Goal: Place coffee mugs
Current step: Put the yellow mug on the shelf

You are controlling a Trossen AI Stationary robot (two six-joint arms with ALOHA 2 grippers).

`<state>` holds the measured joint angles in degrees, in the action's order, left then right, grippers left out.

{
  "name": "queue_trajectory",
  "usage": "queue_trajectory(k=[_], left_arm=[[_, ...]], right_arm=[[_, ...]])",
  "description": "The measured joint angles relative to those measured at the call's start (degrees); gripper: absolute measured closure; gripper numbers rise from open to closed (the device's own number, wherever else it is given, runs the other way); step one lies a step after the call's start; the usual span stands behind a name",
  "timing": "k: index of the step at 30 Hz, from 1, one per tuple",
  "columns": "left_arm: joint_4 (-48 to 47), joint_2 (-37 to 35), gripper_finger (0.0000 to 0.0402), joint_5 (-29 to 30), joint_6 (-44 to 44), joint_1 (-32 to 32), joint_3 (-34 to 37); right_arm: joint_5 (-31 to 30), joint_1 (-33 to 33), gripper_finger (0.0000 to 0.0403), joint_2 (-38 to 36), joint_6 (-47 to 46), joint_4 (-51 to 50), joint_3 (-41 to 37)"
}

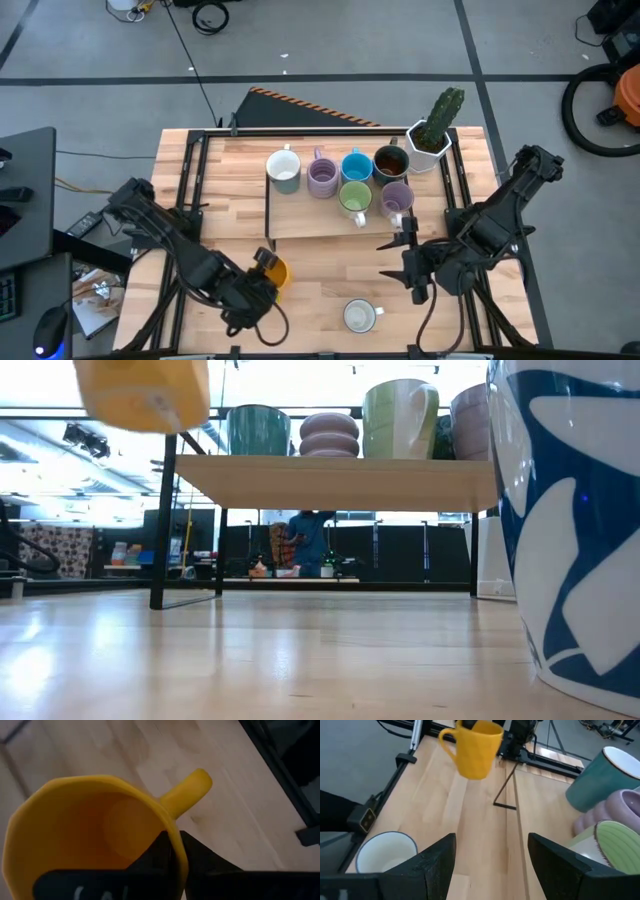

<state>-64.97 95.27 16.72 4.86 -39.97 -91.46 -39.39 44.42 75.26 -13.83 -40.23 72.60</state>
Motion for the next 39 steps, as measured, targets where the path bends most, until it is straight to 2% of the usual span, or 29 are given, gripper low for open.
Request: queue_trajectory(k=[12,17,20,29,34,39], left_arm=[[0.66,-1.43,0.0372,1.39,0.74,-1.63,0.06],[-0.45,-1.43,0.0372,1.87,-0.22,-1.49,0.06],[-0.1,-1.43,0.0372,1.21,-3.14,0.14,0.06],[0.18,-2.73,0.0372,-5.85,-12.97,8.73,0.36],[4.23,-6.12,0.0372,-7.71,-15.44,11.1,7.99],[8.02,-10.91,0.0372,-7.55,-16.94,13.37,10.23]], right_arm=[[-3.05,0.99,0.015,0.07,-2.3,-0.11,-0.02],[-4.38,0.87,0.015,0.07,-1.59,2.74,-3.69],[-4.48,0.89,0.015,0.12,-1.16,5.11,-6.28],[-7.35,0.44,0.015,0.11,0.5,6.75,-8.93],[-7.33,0.46,0.015,0.09,1.74,6.59,-10.21],[-7.2,0.18,0.015,-0.86,1.84,6.34,-10.32]])
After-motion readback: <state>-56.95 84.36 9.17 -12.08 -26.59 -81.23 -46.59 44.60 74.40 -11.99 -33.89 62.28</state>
